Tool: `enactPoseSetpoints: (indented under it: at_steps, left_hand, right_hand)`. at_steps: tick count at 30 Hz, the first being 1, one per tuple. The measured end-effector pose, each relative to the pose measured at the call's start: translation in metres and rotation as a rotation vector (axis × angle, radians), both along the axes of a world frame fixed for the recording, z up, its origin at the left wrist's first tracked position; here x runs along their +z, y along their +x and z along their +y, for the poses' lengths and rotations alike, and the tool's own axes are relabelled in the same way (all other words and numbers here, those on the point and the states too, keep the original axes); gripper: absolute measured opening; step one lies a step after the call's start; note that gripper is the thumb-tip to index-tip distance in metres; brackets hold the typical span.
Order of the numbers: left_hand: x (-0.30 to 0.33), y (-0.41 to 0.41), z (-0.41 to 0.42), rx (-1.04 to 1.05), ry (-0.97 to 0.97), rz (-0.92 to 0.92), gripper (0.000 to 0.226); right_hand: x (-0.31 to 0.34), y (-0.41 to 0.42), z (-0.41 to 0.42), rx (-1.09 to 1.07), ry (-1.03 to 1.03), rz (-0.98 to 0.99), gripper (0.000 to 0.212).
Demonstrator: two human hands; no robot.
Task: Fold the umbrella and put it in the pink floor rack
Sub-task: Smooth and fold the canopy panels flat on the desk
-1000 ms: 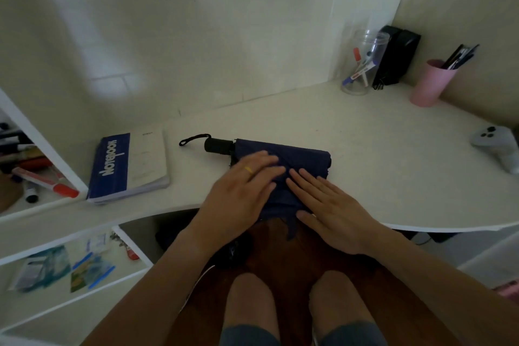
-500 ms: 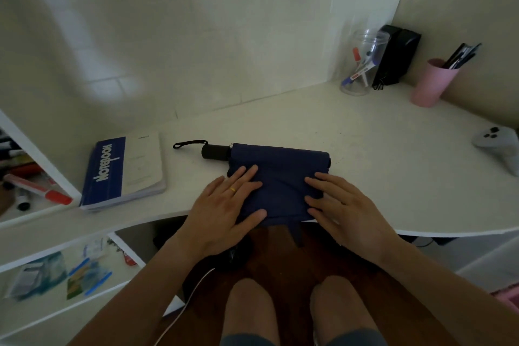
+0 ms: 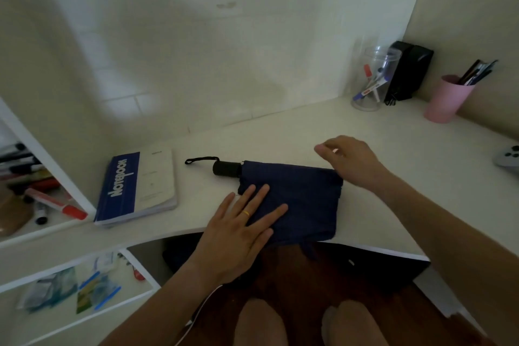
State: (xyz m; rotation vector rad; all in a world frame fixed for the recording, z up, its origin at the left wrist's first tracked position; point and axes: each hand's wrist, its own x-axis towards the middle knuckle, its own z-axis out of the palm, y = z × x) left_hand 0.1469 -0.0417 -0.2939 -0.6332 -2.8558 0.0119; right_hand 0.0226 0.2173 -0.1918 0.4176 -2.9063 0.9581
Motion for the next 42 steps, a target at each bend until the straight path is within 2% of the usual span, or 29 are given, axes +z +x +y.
enactPoseSetpoints:
  at_steps: [2, 4, 8, 12, 14, 17, 20, 22, 23, 25, 26, 28, 31, 33, 35, 39, 40, 42]
  left_hand:
    - [0.001, 0.001, 0.001, 0.002, 0.012, 0.008, 0.052]
    - [0.0, 0.002, 0.001, 0.002, 0.025, 0.011, 0.051]
    - [-0.001, 0.002, 0.002, 0.006, 0.026, 0.033, 0.052]
    - [-0.001, 0.002, 0.002, 0.005, 0.02, 0.042, 0.052]
    - [0.0, 0.002, 0.002, 0.003, 0.02, 0.045, 0.052]
    - [0.001, 0.004, 0.003, 0.008, 0.018, 0.032, 0.052]
    - [0.002, 0.005, 0.003, 0.011, 0.022, 0.031, 0.052]
    - [0.004, 0.004, 0.003, 0.016, 0.024, 0.019, 0.052]
    - [0.004, 0.004, 0.003, 0.016, 0.02, 0.009, 0.052]
    - [0.004, 0.002, 0.003, 0.012, 0.01, -0.009, 0.052]
    - [0.004, 0.0, 0.002, 0.006, 0.007, -0.02, 0.052]
    - [0.007, -0.003, 0.001, -0.002, 0.0, -0.054, 0.051]
    - [0.013, -0.008, -0.001, -0.017, -0.007, -0.113, 0.049]
    - [0.016, -0.014, -0.002, -0.019, -0.014, -0.158, 0.049]
    - [0.019, -0.023, -0.002, -0.015, -0.023, -0.187, 0.049]
    - [0.032, -0.053, 0.008, 0.003, -0.069, -0.253, 0.049]
    - [0.036, -0.062, 0.011, 0.006, -0.087, -0.263, 0.05]
    - [0.042, -0.078, 0.015, 0.004, -0.114, -0.26, 0.051]
  right_hand:
    - [0.008, -0.026, -0.006, 0.1, 0.022, -0.405, 0.034]
    - [0.009, -0.036, -0.009, 0.198, 0.055, -0.535, 0.019]
    - [0.007, -0.039, -0.011, 0.157, -0.096, -0.384, 0.01]
    - [0.003, -0.034, -0.016, 0.114, -0.06, -0.248, 0.008]
    - [0.0, -0.034, -0.017, 0.14, 0.033, -0.28, 0.014]
    - [0.001, -0.033, -0.018, 0.116, 0.001, -0.378, 0.014]
    - [0.004, -0.028, -0.022, 0.098, -0.007, -0.19, 0.01]
    - [0.005, -0.022, -0.021, 0.115, -0.104, -0.067, 0.006]
    - [0.002, -0.021, -0.019, 0.128, -0.14, -0.044, 0.003]
    - [-0.004, -0.02, -0.013, 0.167, -0.119, -0.123, 0.003]
    - [-0.007, -0.02, -0.01, 0.183, -0.085, -0.188, 0.007]
    - [-0.009, -0.018, -0.006, 0.187, 0.046, -0.202, 0.037]
    - [-0.013, -0.012, -0.003, 0.331, 0.457, 0.119, 0.074]
    - [-0.023, -0.006, 0.002, 0.446, 0.624, 0.263, 0.082]
    - [-0.032, -0.006, 0.009, 0.478, 0.722, 0.217, 0.084]
    - [-0.025, -0.032, 0.011, 0.41, 0.738, 0.09, 0.091]
    - [-0.018, -0.042, 0.007, 0.375, 0.699, 0.029, 0.093]
    - [-0.004, -0.062, 0.002, 0.329, 0.495, -0.144, 0.083]
